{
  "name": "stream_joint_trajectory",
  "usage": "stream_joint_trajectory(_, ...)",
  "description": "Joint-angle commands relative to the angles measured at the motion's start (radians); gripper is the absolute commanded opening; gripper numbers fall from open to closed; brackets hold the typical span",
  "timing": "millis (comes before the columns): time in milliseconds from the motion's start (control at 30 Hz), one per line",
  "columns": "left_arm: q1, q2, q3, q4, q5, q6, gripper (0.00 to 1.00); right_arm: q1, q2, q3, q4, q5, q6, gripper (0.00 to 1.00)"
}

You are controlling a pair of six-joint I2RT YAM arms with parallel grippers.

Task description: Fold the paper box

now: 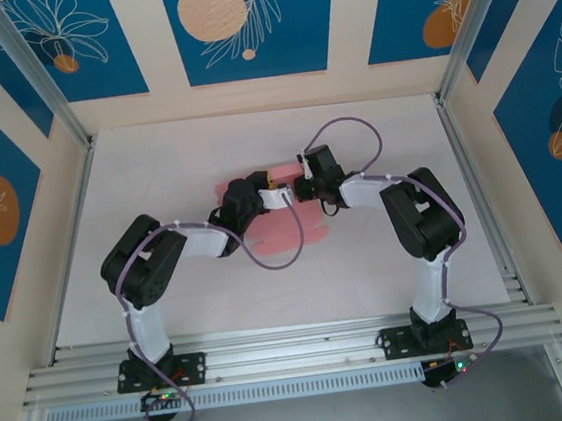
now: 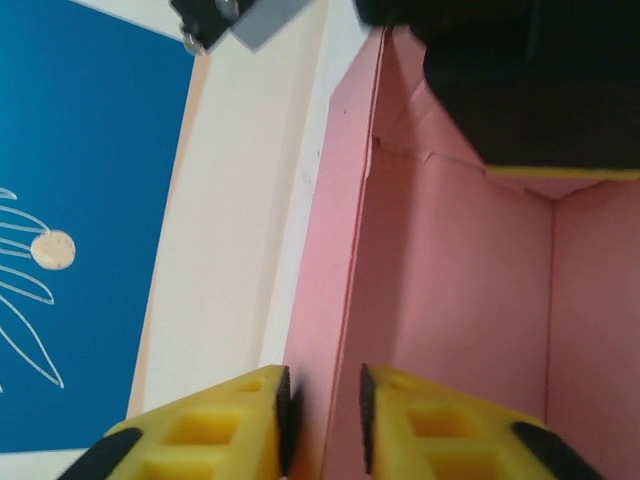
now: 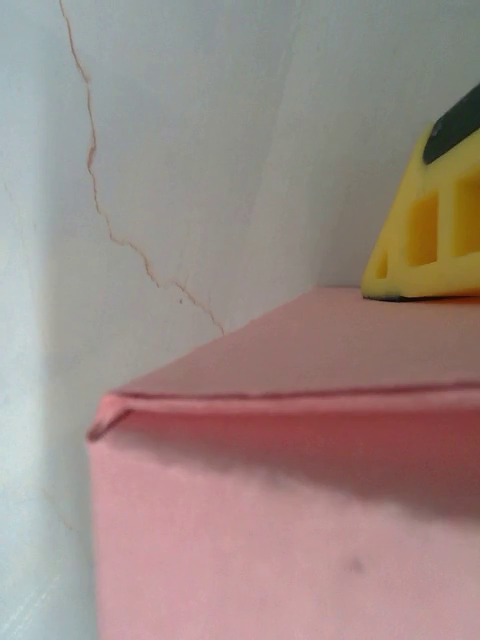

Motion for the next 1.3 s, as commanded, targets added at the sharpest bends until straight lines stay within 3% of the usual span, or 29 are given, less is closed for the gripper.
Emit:
stream_joint_trajectory(0,-0.018,-0.094,-0.023,-0.045,0.023,-0.143,0.34,0.010,-0.049,-0.016,0.017,0.034,0.045,0.12)
stream_joint_trajectory(267,-0.018,-0.405,-0.126,-0.135,-0.002,-0.494,0.79,0.055,-0.138,-0.049,-0.046,0.138,0.029,0.09)
stream_joint_trajectory(367,-0.015,-0.537,-0.176,-0.171,-0.077,-0.682,0.98,0.071,-0.179,-0.059,-0.084,0.179,0.035,0.07)
stream_joint_trajectory(400,-0.010,-0.575,-0.183,-0.198,-0.108,-0.751,1.00,0.075,-0.192,-0.062,-0.095,0.191,0.039,0.07)
stream_joint_trajectory(533,0.073,-0.702,-0.092,-0.584,-0.129,-1.132,1.00,0.089,-0.239,-0.080,-0.132,0.219,0.049,0.07)
stream_joint_trajectory(633,0.146,-0.726,-0.009,-0.818,0.010,-1.391,1.00,0.106,-0.253,-0.089,-0.156,0.255,0.051,0.07)
stream_joint_trajectory(700,0.169,-0.719,0.026,-0.888,0.118,-1.481,1.00,0.117,-0.253,-0.091,-0.168,0.273,0.052,0.05)
stream_joint_trajectory(767,0.190,-0.696,0.057,-0.919,0.240,-1.541,0.99,0.133,-0.253,-0.090,-0.181,0.300,0.057,0.04)
stream_joint_trajectory(867,0.198,-0.652,0.081,-0.914,0.342,-1.593,0.87,0.152,-0.253,-0.078,-0.211,0.332,0.069,0.04)
stream_joint_trajectory(1100,0.206,-0.576,0.080,-0.910,0.284,-1.557,0.69,0.163,-0.254,-0.069,-0.238,0.338,0.089,0.04)
stream_joint_trajectory(1267,0.207,-0.491,0.089,-0.874,0.330,-1.571,0.59,0.164,-0.243,-0.067,-0.235,0.335,0.095,0.04)
